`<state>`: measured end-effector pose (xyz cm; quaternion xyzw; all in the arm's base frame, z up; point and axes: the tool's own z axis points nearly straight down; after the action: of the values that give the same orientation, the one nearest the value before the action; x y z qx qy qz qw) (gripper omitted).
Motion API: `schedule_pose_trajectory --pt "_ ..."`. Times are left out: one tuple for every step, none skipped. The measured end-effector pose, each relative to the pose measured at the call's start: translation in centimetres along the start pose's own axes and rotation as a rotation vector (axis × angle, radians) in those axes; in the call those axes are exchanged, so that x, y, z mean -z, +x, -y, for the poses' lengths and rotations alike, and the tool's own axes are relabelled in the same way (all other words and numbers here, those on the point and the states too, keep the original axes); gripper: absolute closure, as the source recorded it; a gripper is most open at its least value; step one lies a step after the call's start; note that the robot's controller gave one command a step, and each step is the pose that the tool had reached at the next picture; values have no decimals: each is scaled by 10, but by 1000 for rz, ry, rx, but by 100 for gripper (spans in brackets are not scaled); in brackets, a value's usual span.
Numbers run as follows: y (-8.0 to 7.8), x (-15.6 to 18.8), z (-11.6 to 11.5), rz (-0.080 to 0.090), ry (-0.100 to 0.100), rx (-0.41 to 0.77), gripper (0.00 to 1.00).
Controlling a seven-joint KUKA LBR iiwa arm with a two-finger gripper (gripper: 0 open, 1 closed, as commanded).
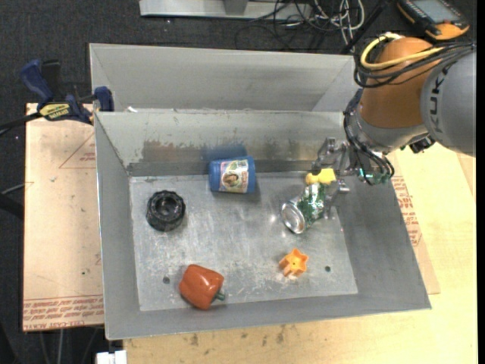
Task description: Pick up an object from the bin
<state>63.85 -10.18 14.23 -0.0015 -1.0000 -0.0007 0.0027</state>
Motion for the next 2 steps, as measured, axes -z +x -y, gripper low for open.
schedule_pose_trajectory --pt "-2 5 0 7 1 2 0" --pt "-1 -42 0 16 4 190 0"
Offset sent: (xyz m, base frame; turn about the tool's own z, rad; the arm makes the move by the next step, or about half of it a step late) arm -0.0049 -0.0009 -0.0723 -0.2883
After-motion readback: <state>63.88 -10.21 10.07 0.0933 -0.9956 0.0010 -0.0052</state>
